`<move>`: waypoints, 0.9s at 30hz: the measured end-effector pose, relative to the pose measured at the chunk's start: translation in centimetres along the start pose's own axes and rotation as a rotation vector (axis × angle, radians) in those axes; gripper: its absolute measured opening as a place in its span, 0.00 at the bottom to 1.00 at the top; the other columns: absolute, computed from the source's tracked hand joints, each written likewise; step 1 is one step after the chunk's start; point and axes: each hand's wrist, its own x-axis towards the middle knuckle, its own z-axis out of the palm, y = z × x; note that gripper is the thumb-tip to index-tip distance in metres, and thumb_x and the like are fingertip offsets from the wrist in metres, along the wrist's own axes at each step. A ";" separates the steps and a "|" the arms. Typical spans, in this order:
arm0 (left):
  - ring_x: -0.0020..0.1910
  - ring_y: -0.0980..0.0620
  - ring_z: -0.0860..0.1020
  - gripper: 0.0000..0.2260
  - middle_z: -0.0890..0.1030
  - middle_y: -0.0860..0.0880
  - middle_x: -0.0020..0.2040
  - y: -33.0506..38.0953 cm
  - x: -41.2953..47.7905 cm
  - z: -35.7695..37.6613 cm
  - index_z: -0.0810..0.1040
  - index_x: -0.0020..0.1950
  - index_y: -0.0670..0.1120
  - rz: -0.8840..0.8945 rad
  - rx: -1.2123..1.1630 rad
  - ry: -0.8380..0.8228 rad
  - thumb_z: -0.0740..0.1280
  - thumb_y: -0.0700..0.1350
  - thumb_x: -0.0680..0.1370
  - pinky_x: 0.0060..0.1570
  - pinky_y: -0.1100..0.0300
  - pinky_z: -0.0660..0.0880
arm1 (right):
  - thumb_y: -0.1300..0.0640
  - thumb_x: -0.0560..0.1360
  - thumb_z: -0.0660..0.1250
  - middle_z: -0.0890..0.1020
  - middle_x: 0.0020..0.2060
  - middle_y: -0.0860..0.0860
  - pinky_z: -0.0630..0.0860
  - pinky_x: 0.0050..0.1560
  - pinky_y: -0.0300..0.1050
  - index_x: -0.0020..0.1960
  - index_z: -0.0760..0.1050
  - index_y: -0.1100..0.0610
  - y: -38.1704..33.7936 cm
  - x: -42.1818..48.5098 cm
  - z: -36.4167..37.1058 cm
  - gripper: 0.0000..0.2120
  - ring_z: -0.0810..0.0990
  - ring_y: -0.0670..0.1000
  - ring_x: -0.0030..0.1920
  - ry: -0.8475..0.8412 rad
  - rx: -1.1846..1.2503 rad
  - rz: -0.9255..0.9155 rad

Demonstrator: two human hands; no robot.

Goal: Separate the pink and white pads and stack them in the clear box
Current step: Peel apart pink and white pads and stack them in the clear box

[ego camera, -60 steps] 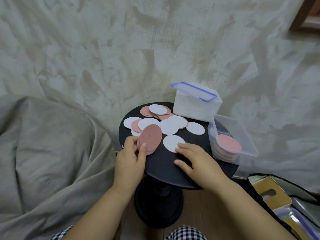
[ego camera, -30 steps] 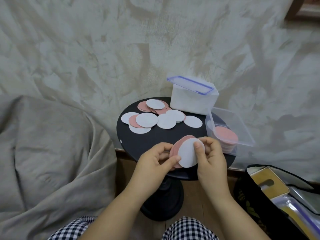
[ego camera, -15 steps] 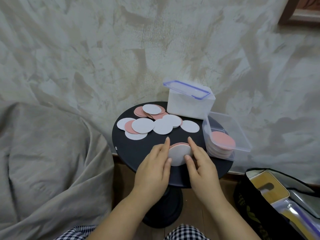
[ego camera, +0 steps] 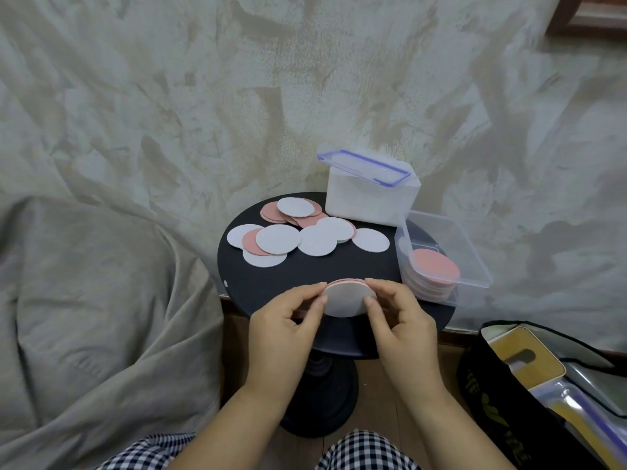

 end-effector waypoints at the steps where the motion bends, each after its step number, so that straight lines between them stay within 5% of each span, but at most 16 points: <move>1: 0.47 0.64 0.80 0.09 0.83 0.59 0.46 -0.1 0.0 0.0 0.83 0.49 0.50 0.003 0.008 0.016 0.71 0.38 0.72 0.47 0.71 0.74 | 0.65 0.74 0.66 0.79 0.47 0.35 0.71 0.49 0.25 0.51 0.74 0.41 0.1 0.0 0.0 0.18 0.78 0.35 0.50 0.012 -0.010 -0.015; 12: 0.43 0.60 0.79 0.08 0.82 0.54 0.42 -0.2 0.2 0.2 0.84 0.48 0.46 0.098 0.063 0.057 0.72 0.36 0.71 0.44 0.72 0.73 | 0.68 0.73 0.67 0.80 0.45 0.48 0.70 0.48 0.26 0.55 0.77 0.54 1.0 0.2 -0.1 0.14 0.76 0.36 0.48 0.084 -0.070 -0.164; 20: 0.45 0.59 0.79 0.09 0.81 0.55 0.45 1.8 1.2 1.5 0.83 0.51 0.48 0.081 0.015 -0.063 0.70 0.39 0.73 0.43 0.73 0.72 | 0.63 0.73 0.68 0.82 0.46 0.40 0.73 0.51 0.31 0.50 0.77 0.42 0.1 1.7 -3.1 0.15 0.78 0.38 0.50 -0.022 0.097 0.146; 27: 0.44 0.61 0.76 0.09 0.77 0.58 0.47 4.3 3.1 6.0 0.78 0.53 0.52 0.034 0.009 -0.258 0.70 0.44 0.73 0.42 0.70 0.73 | 0.66 0.74 0.66 0.83 0.44 0.47 0.79 0.41 0.35 0.49 0.79 0.50 -0.5 6.7 -10.5 0.12 0.81 0.40 0.42 -0.051 0.124 0.290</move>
